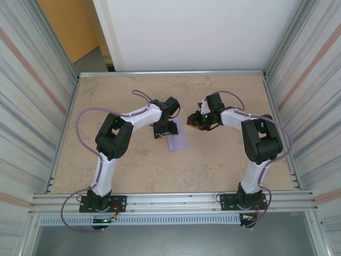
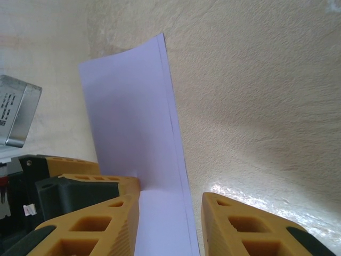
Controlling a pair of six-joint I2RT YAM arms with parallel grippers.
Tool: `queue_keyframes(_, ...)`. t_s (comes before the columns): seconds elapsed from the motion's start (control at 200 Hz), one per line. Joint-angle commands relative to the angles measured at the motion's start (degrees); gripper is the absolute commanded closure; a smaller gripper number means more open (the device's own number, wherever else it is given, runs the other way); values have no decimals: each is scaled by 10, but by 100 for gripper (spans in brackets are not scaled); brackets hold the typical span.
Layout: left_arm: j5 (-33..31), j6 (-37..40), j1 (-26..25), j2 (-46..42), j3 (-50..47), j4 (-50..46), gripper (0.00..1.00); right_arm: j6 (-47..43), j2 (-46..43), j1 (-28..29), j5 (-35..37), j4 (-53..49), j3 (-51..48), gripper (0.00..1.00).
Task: Fold a paper plane with a square sheet of paper (pick it up from the middle)
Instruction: Hold the square sheet of paper at the center of the table.
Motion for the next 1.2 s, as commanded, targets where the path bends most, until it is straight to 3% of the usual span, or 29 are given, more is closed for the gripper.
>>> queue_keyframes(0.0, -4, -8, -4, 110, -42, 21, 30, -14, 8, -3, -15, -3, -4, 64)
queue_keyframes(0.616, 2, -3, -2, 153, -9, 13, 25, -20, 24, 3, -62, 16, -3, 67)
queue_keyframes(0.907, 8, 0, -1, 160, -8, 15, 25, -28, 40, 14, -85, 11, 5, 82)
queue_keyframes(1.198, 10, 0, -1, 164, -8, 17, 25, -36, 71, 31, -95, -4, 27, 88)
